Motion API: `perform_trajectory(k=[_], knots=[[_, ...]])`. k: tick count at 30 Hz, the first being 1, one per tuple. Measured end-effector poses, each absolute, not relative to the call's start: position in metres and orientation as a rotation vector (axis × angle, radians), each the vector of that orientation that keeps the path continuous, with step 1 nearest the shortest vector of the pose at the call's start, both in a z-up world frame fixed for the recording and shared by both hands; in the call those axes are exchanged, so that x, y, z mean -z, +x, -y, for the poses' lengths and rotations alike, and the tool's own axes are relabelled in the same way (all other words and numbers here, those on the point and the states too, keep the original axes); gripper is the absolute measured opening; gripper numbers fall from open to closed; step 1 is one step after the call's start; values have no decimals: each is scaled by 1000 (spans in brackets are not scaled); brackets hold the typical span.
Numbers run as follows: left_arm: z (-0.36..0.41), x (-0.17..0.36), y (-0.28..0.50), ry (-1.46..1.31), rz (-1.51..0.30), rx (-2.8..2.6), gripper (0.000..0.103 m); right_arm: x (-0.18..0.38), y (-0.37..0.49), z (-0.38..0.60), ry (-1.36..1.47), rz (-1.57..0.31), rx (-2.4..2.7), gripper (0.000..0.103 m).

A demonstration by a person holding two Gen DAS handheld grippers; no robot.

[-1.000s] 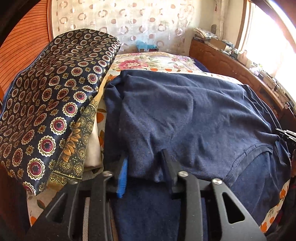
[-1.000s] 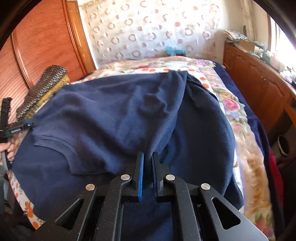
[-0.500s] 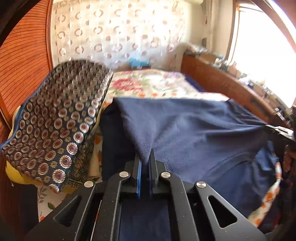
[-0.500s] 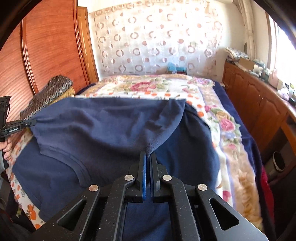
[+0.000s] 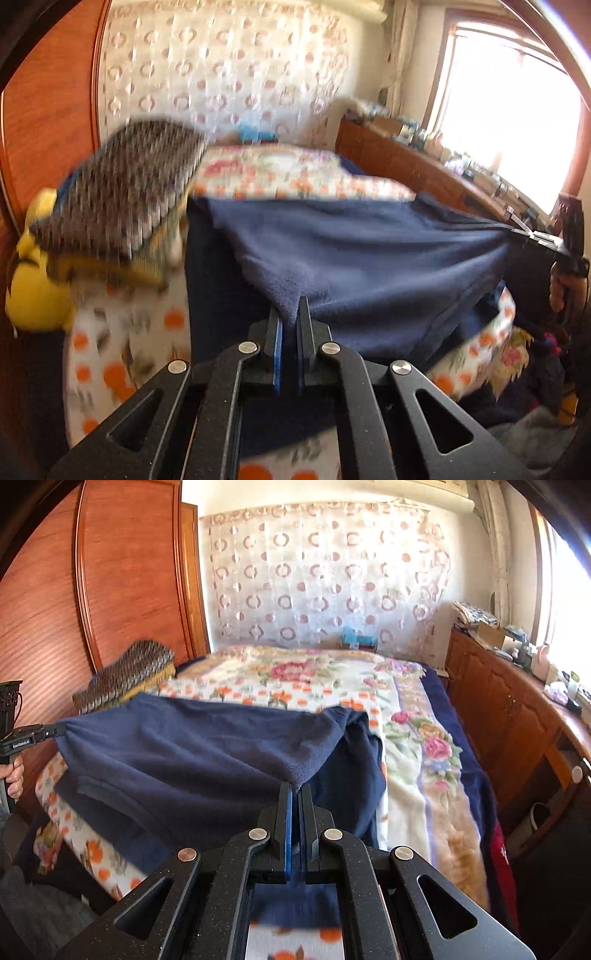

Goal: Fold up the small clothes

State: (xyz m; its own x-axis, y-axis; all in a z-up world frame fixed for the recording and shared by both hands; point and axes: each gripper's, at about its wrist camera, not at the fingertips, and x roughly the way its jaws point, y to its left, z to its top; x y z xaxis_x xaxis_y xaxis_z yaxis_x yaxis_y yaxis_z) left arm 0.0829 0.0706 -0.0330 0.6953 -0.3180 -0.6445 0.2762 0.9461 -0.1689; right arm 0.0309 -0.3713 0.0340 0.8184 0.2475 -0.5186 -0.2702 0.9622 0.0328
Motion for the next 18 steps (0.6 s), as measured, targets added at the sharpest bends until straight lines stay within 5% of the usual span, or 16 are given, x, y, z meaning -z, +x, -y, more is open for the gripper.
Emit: perform_trajectory(k=[11, 15, 18], knots=[[-72, 69, 82, -39, -823, 288, 7, 31, 53, 360, -34, -723, -242, 4], [-68, 59, 75, -15, -793, 280, 35, 22, 57, 358, -23, -715, -209, 14], [-72, 51, 76, -29, -775, 300, 44, 12, 59, 366, -4, -694, -206, 22]])
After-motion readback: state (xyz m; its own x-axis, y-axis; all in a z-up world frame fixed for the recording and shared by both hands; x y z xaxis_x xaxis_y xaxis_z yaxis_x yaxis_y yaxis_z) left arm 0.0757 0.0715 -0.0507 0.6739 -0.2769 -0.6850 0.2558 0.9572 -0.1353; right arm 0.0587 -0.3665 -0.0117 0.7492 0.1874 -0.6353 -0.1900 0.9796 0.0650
